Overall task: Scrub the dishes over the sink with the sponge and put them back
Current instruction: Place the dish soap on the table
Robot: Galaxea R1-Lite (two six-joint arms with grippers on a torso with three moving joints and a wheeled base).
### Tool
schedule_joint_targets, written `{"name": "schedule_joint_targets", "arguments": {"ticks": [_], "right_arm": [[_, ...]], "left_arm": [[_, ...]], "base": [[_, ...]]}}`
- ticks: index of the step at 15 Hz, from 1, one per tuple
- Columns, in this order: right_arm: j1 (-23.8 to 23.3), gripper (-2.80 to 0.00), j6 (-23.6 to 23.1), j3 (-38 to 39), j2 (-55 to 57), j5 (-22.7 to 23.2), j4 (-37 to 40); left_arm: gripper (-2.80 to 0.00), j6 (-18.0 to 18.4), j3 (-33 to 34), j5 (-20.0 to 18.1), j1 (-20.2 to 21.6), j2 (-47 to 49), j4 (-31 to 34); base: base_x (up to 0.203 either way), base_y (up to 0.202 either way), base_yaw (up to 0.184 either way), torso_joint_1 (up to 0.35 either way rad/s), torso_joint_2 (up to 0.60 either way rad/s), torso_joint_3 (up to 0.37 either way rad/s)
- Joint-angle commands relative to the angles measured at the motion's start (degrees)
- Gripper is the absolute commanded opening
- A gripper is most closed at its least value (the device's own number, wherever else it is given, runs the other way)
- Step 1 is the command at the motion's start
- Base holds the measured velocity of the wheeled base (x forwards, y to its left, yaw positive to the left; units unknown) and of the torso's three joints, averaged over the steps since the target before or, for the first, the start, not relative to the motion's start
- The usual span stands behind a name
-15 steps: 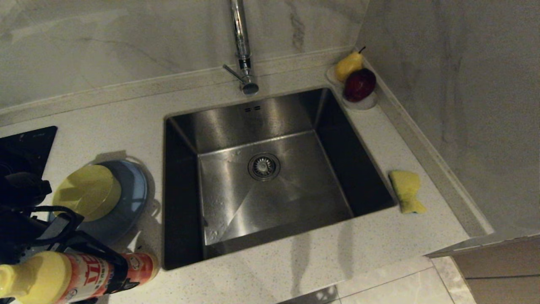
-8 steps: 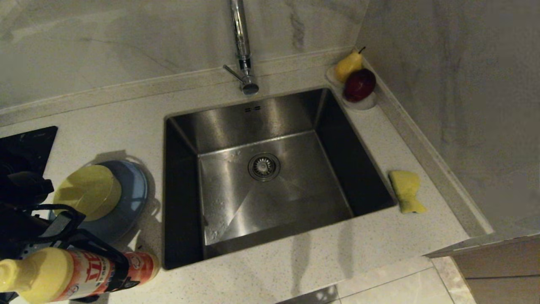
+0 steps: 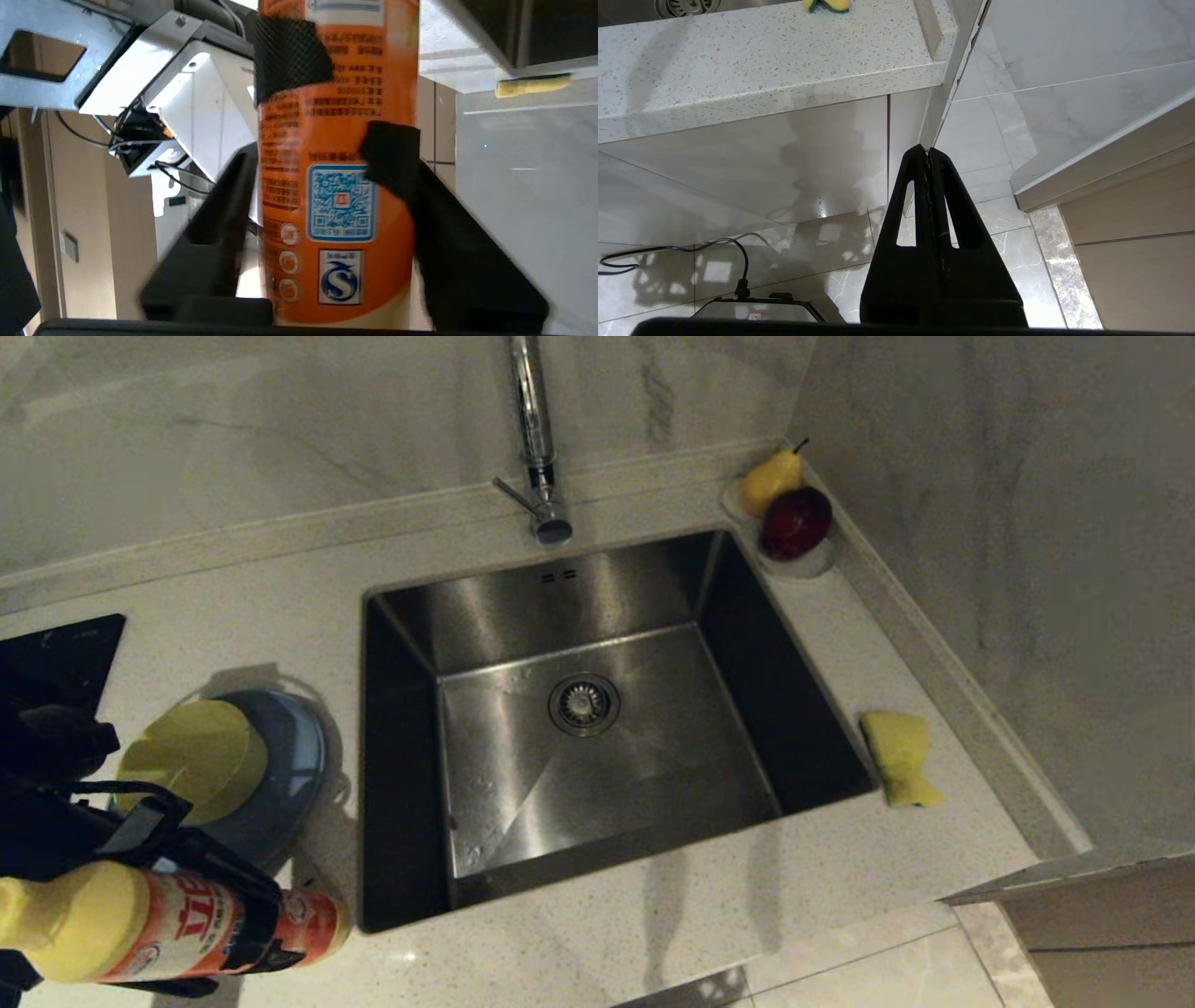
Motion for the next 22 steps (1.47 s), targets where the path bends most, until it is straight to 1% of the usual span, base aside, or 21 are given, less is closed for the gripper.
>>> {"name": "schedule_joint_targets", "arguments": {"ticks": [1,8,11,15,20,22], "right_arm": [[0.0,-2.80,0.0,0.0,-0.1,0.0,0.0],[0.0,-2.80,0.0,0.0,-0.1,0.0,0.0],[0.0,-2.80,0.0,0.0,-0.1,0.0,0.0],[0.0,-2.80,0.0,0.0,-0.1,0.0,0.0],[0.0,-2.80,0.0,0.0,-0.1,0.0,0.0],[0.0,-2.80,0.0,0.0,-0.1,0.0,0.0]], "left_arm": [[0.00,-0.2,-0.1,-0.4,0.6,0.3,0.5],[0.00,-0.2,-0.2,-0.5,0.7,0.0,0.6],[0.00,-0.2,-2.2,-0.4,1.1,0.0,1.1],[0.00,-0.2,-4.9,-0.4,2.8,0.2,1.3],[0.00,-0.3,-7.8,-0.3,3.1,0.3,1.5],[0.00,-0.4,-8.8,1.0,3.5,0.3,1.7]], "base": [[0.000,0.000,0.000,0.000,0.00,0.000],[0.000,0.000,0.000,0.000,0.00,0.000],[0.000,0.000,0.000,0.000,0.00,0.000],[0.000,0.000,0.000,0.000,0.00,0.000],[0.000,0.000,0.000,0.000,0.00,0.000],[0.000,0.000,0.000,0.000,0.00,0.000]]}}
